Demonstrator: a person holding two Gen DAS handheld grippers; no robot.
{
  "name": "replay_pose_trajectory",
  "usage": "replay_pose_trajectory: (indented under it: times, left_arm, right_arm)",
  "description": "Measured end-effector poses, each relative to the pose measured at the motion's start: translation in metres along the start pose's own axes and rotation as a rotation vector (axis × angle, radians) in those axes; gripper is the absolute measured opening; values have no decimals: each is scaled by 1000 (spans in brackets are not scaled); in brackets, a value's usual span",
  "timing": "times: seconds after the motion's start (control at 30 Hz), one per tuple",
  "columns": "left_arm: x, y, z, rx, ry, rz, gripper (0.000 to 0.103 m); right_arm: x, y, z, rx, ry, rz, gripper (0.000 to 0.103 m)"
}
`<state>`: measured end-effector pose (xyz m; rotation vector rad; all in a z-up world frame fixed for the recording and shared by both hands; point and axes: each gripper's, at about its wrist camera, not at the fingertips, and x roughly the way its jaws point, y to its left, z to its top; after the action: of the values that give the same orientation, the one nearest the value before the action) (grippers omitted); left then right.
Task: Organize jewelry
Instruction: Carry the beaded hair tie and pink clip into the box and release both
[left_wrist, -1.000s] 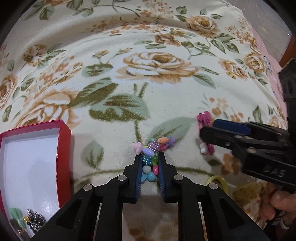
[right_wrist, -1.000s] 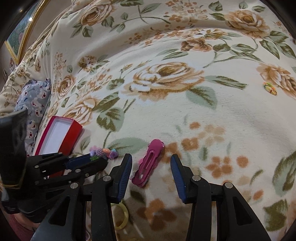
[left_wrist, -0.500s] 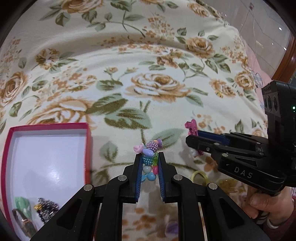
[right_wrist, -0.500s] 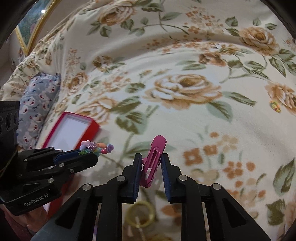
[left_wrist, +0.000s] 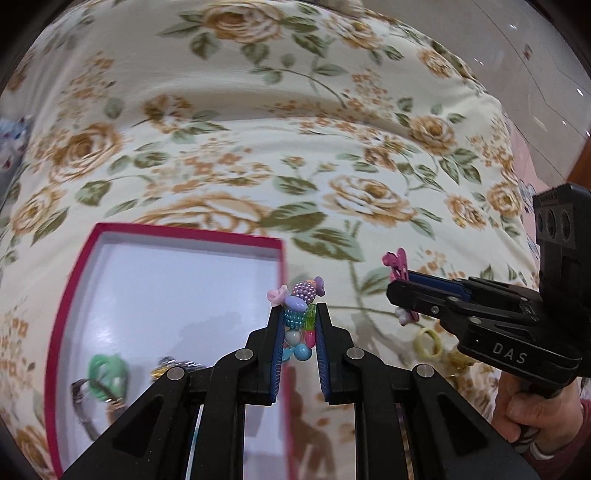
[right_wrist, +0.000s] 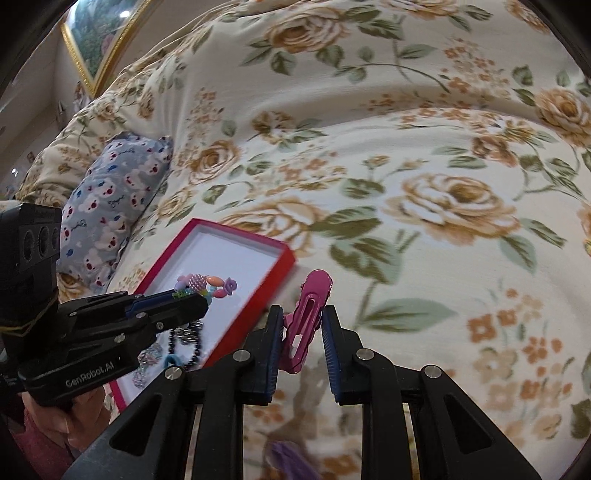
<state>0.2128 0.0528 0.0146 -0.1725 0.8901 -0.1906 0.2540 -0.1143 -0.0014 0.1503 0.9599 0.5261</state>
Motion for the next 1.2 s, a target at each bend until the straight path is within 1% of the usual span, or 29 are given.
replay_pose_trajectory:
  times: [0.3, 0.6, 0.83, 0.97, 1.07, 1.2]
  left_arm:
    - [-21, 37, -13, -77, -11, 47, 15]
    - [-24, 66, -12, -137, -21, 83, 15]
    - [-10, 89, -9, -176, 0, 107, 15]
    - [3, 99, -5, -182, 19, 123, 15]
    - [14, 104, -4, -181, 42, 140, 15]
    - [24, 109, -3, -192, 55, 144, 15]
  right_arm:
    - [21, 37, 2, -42, 26, 63, 21]
    - [49, 71, 6, -79, 59, 112, 21]
    - [75, 83, 8, -92, 99, 118, 21]
    - [88, 86, 7, -106, 122, 113, 21]
    - [96, 87, 7, -111, 136, 106, 21]
    - [104, 89, 8, -123, 146, 96, 21]
